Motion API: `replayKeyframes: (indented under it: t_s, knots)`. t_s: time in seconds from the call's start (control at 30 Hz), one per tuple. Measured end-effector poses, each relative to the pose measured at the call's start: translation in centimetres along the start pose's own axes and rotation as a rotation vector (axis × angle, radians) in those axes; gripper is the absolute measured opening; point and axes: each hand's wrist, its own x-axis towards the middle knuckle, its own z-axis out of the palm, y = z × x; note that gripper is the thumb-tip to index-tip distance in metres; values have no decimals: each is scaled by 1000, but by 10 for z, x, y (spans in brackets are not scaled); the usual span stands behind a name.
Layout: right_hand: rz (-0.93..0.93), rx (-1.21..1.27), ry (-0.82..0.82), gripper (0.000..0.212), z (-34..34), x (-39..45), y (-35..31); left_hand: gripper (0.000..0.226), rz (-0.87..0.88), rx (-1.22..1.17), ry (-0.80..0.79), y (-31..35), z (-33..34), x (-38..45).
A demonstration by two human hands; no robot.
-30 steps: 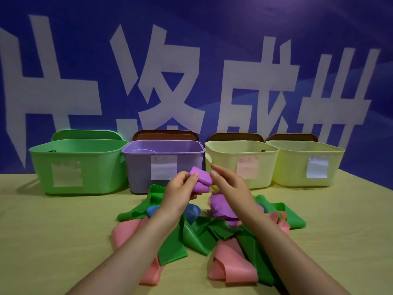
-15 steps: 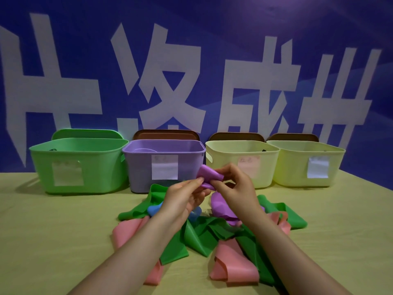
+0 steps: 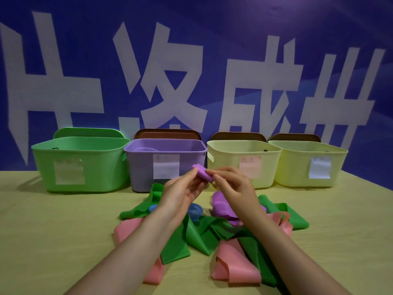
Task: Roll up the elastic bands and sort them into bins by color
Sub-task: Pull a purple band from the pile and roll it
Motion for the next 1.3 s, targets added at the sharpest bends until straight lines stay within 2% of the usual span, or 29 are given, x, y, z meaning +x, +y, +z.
replayKeyframes:
  t_s: [0.1, 0.2, 0.27, 0.4, 0.5, 0.67, 0.77, 0.93, 1.03, 1.13, 1.3]
  knots:
    - [98, 82, 81, 17, -3, 4, -1, 26, 61, 223, -66, -4, 3, -3]
    - [247, 161, 53, 26, -3, 6, 2, 24, 144, 403, -125, -3, 6, -7]
    - [311, 185, 17, 24, -2, 6, 2, 24, 211, 477, -153, 0, 4, -7]
    - [365, 229, -50, 9, -5, 6, 0, 29, 352, 635, -169, 2, 2, -7]
    - [395, 238, -100, 10, -6, 5, 3, 24, 399, 744, -165, 0, -1, -5]
    - [388, 125, -155, 12, 0, 0, 10, 27, 549, 1058, -162, -1, -10, 0]
    - [352, 114, -158, 13, 1, -3, 8, 27, 545, 1043, -141, -1, -12, 3]
    - [244, 147, -61, 14, 5, -3, -2, 24, 549, 925, -59, -6, -7, 2]
    - [278, 217, -23, 14, 9, -5, 0, 16, 382, 685, -4, -12, -6, 2]
    - [336, 280, 9, 18, 12, -6, 2, 19, 194, 403, 4, -14, -7, 2]
    - [414, 338, 31, 22, 15, -9, 13, 20, 103, 385, -31, -31, -17, 6]
